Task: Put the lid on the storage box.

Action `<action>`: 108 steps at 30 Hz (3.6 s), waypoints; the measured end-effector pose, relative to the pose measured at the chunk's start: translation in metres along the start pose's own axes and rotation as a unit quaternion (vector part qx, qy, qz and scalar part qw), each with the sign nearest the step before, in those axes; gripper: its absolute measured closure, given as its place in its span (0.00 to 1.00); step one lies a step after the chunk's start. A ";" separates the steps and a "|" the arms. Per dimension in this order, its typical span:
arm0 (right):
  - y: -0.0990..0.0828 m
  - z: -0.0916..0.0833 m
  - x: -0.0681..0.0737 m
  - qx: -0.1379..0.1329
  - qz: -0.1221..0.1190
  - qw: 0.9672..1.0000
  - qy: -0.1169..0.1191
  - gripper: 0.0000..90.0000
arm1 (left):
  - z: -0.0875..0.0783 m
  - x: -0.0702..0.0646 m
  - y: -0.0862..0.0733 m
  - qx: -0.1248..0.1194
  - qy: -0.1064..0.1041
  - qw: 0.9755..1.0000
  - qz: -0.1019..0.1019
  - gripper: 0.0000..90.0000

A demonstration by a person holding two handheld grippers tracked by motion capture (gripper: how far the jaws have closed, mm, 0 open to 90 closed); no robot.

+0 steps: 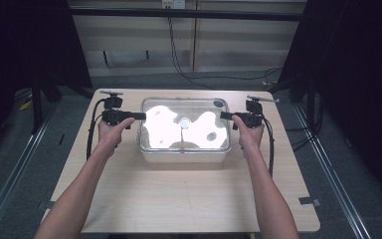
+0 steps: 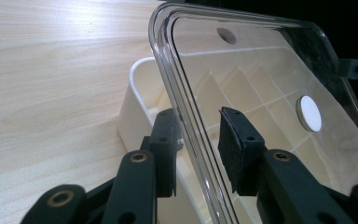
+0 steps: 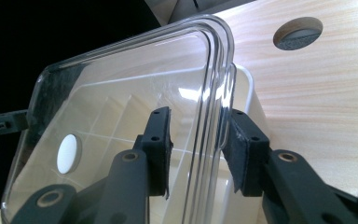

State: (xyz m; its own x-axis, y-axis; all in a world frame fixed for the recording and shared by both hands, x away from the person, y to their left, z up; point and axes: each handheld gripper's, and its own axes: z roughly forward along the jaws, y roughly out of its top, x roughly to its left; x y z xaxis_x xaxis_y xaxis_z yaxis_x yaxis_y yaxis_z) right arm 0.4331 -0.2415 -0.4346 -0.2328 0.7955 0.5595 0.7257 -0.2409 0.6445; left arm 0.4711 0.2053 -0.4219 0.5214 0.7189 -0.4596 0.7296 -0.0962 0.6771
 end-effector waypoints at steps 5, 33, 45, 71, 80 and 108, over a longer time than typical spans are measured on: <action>-0.002 0.003 0.000 0.003 -0.004 1.000 -0.009 0.68 | 0.003 0.000 -0.001 0.004 0.006 1.000 0.004 0.73; -0.011 0.015 -0.002 0.014 -0.022 0.998 -0.053 0.62 | 0.021 0.011 -0.012 0.024 -0.002 1.000 -0.019 0.65; -0.010 0.013 0.000 0.010 -0.048 0.996 -0.069 0.60 | 0.019 0.004 -0.010 0.019 0.034 0.999 0.019 0.66; -0.037 -0.044 0.018 -0.001 -0.096 0.995 -0.025 0.38 | -0.037 -0.014 -0.049 -0.008 0.023 0.998 0.065 0.44; -0.061 -0.070 0.028 -0.010 -0.120 0.993 -0.007 0.38 | -0.059 -0.030 -0.070 -0.017 0.016 0.996 0.092 0.45; -0.155 -0.140 0.034 -0.027 -0.117 0.993 -0.001 0.39 | -0.115 -0.043 -0.176 -0.005 0.016 0.995 0.097 0.42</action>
State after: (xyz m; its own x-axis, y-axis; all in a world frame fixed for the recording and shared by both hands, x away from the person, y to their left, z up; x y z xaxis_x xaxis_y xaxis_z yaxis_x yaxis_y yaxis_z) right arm 0.2215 -0.2548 -0.4423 -0.3892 0.8345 0.3901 0.6160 -0.0790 0.7837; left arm 0.2688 0.2707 -0.4551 0.6378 0.7092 -0.3004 0.6112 -0.2287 0.7577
